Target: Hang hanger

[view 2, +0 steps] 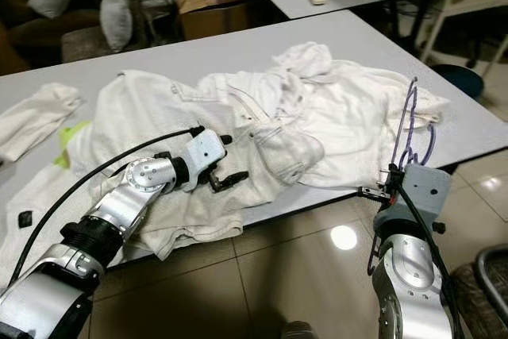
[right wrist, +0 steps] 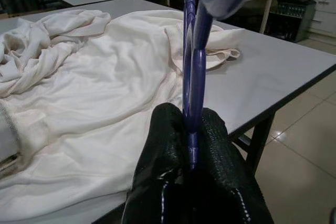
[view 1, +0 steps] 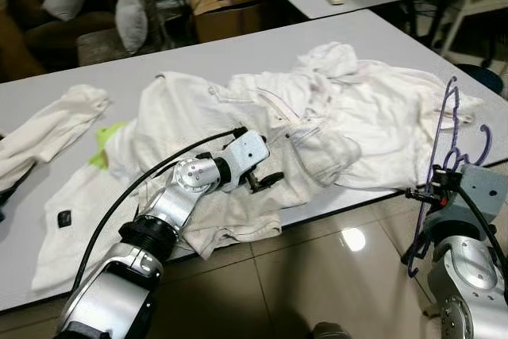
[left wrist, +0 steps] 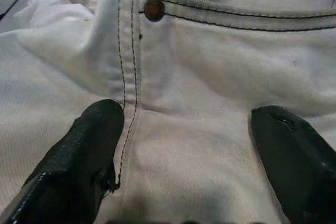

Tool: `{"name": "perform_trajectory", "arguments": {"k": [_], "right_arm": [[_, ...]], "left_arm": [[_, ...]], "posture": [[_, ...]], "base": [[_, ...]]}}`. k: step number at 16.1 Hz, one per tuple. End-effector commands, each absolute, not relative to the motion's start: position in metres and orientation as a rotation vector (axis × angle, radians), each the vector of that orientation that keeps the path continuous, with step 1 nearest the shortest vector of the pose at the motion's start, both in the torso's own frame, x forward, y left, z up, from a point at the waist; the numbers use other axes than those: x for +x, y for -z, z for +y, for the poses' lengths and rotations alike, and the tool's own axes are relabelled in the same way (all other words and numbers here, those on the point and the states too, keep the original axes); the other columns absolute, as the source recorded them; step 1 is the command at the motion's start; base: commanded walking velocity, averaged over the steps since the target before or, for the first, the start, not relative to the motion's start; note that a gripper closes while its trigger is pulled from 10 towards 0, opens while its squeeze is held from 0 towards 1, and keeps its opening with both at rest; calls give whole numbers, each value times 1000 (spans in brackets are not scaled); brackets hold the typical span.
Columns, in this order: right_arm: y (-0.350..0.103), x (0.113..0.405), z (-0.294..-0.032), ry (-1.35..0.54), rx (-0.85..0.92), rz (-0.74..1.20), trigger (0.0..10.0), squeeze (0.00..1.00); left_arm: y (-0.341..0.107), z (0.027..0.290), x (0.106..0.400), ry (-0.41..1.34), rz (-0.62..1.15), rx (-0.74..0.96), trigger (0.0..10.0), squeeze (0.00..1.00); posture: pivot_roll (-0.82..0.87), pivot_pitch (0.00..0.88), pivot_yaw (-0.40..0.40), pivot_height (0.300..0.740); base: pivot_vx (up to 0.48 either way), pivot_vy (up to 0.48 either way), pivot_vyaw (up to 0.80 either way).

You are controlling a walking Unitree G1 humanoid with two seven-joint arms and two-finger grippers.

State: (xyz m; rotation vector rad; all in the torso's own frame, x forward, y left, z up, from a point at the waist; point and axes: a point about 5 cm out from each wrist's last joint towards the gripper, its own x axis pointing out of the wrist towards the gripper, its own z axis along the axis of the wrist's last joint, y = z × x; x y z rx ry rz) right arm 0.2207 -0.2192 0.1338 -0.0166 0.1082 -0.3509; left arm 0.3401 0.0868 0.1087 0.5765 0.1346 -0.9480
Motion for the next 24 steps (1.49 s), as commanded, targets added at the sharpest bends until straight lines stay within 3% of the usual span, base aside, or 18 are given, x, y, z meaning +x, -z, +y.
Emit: {"name": "perform_trajectory", "arguments": {"k": [1, 2, 13, 18, 22, 24], "right_arm": [[-138, 224, -215, 329, -8, 93, 10000, 0], [-138, 224, -215, 327, -8, 94, 10000, 0], [-138, 228, -213, 314, -8, 93, 10000, 0], [-137, 230, -212, 288, -11, 102, 10000, 0], [-138, 234, -211, 247, -25, 113, 10000, 0], [-139, 237, -211, 229, -30, 115, 10000, 0]], "left_arm": [[-93, 97, 337, 938, 230, 635, 6863, 0], [-89, 97, 336, 940, 243, 648, 0, 0], [-78, 99, 331, 957, 304, 587, 0, 0], [-78, 113, 333, 847, 276, 537, 0, 0], [-87, 116, 329, 839, 185, 471, 0, 0], [-110, 116, 325, 915, 34, 373, 0, 0]], "posture": [[-277, 1, 116, 740], [-277, 1, 116, 740], [-267, 0, 106, 740], [-258, 0, 82, 740], [-237, 6, 38, 740], [-220, 10, 17, 740]], "base": [[0, 0, 0], [0, 0, 0], [0, 0, 0], [0, 0, 0], [0, 0, 0], [0, 0, 0]]}}
